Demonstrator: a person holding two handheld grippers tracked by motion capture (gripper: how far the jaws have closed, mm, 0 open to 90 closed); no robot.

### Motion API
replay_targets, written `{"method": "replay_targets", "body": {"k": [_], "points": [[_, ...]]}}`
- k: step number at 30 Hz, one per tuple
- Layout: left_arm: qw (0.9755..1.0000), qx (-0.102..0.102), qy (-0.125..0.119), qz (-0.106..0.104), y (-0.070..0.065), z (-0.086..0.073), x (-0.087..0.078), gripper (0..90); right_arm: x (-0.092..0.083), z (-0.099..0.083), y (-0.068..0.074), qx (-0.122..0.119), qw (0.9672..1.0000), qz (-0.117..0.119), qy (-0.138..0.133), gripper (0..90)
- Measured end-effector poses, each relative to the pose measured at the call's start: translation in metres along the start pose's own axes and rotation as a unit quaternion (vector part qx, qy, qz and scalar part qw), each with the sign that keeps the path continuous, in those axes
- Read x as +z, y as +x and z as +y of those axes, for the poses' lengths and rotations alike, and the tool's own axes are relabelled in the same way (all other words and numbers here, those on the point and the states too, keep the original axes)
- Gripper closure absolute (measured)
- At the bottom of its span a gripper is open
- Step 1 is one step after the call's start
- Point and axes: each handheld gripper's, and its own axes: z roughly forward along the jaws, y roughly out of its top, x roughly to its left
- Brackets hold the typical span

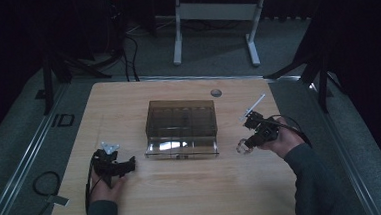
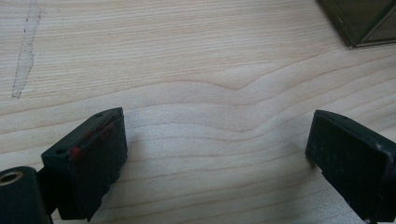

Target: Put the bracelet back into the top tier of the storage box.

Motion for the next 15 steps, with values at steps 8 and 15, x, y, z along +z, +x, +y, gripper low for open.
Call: {"method": "replay_targets", "body": {"k": [8,15], "points": [[1.0,0.001,0.0,0.0,0.0,0.0,0.0,5.6,-0.008,0.004,0.002,-0.014,0.9999,-0.001,0.007,83.5],[1.0,0.0,0.0,0.0,0.0,0.0,0.0,5.6,-0.012,0.007,0.005,-0.027,0.9996,-0.002,0.013,83.5]]}}
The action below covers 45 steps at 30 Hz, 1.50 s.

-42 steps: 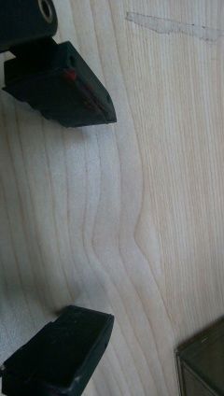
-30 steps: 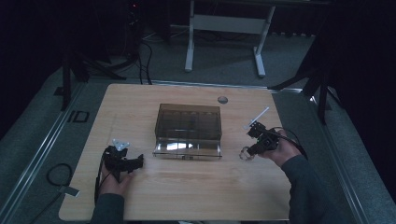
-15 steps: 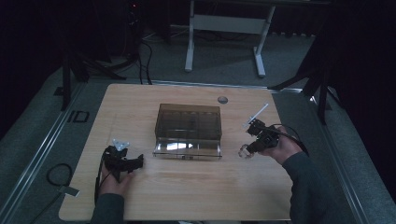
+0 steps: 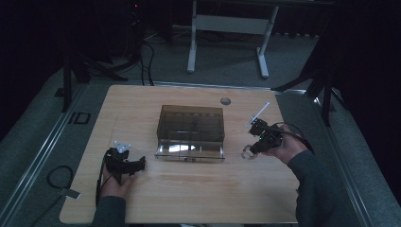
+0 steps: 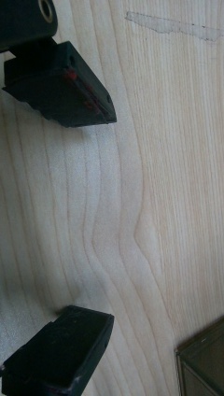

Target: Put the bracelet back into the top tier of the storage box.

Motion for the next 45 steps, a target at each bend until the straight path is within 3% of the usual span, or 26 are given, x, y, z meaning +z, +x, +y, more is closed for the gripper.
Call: {"method": "replay_targets", "body": {"k": [15,31,45], "points": [[1.0,-0.001,0.001,-0.001,0.0,0.0,0.0,5.6,-0.008,0.007,0.005,-0.022,0.9997,0.006,0.005,83.6],[1.0,-0.001,0.002,-0.001,0.0,0.0,0.0,5.6,-0.019,0.012,0.0,-0.037,0.9992,0.014,0.002,83.5],[1.0,0.0,0.002,-0.001,0.0,0.0,0.0,5.6,-0.027,0.018,0.004,-0.055,0.9984,0.009,0.01,83.5]]}}
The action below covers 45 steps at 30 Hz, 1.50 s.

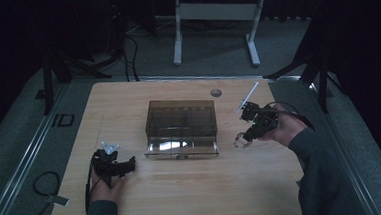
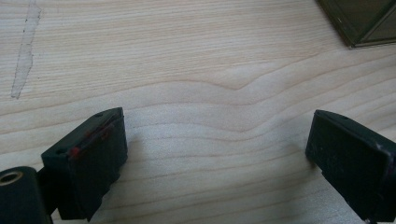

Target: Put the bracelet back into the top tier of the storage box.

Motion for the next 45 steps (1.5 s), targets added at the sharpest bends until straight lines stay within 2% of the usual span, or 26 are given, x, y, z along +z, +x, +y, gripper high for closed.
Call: {"method": "replay_targets", "body": {"k": [26,45], "points": [[1.0,-0.001,-0.001,0.0,0.0,0.0,0.0,5.6,-0.009,0.018,0.009,-0.025,0.9997,0.001,-0.005,83.5],[1.0,-0.001,-0.001,0.0,0.0,0.0,0.0,5.6,-0.008,0.029,0.014,-0.041,0.9991,0.004,-0.001,83.6]]}}
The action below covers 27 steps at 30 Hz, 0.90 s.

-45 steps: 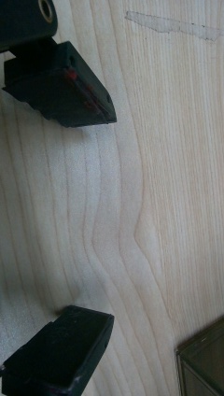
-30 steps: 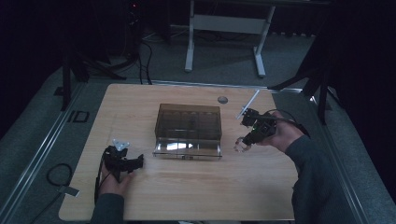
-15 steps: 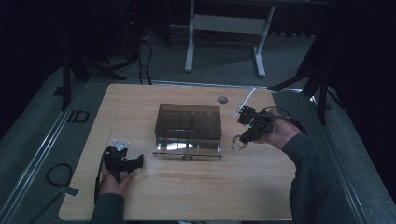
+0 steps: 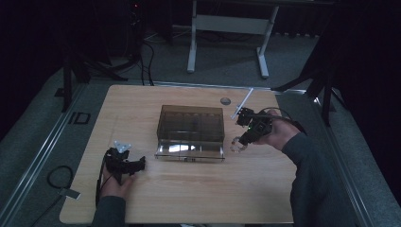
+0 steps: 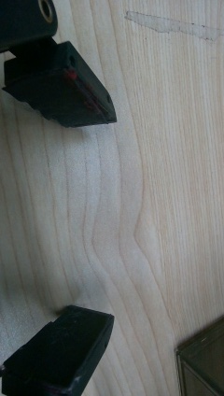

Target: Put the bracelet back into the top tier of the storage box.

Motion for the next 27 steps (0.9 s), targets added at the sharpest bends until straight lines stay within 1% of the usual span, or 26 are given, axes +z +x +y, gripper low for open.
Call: {"method": "replay_targets", "body": {"k": [9,20,27], "points": [[1.0,0.0,0.001,0.0,0.0,0.0,0.0,5.6,0.002,0.007,0.004,-0.008,1.0,0.003,0.001,83.6],[1.0,0.002,0.0,-0.001,0.0,0.0,0.0,5.6,0.004,0.017,0.009,-0.019,0.9998,0.008,-0.005,83.5],[1.0,0.002,0.0,-0.001,0.0,0.0,0.0,5.6,0.005,0.022,0.013,-0.025,0.9997,0.006,-0.002,83.5]]}}
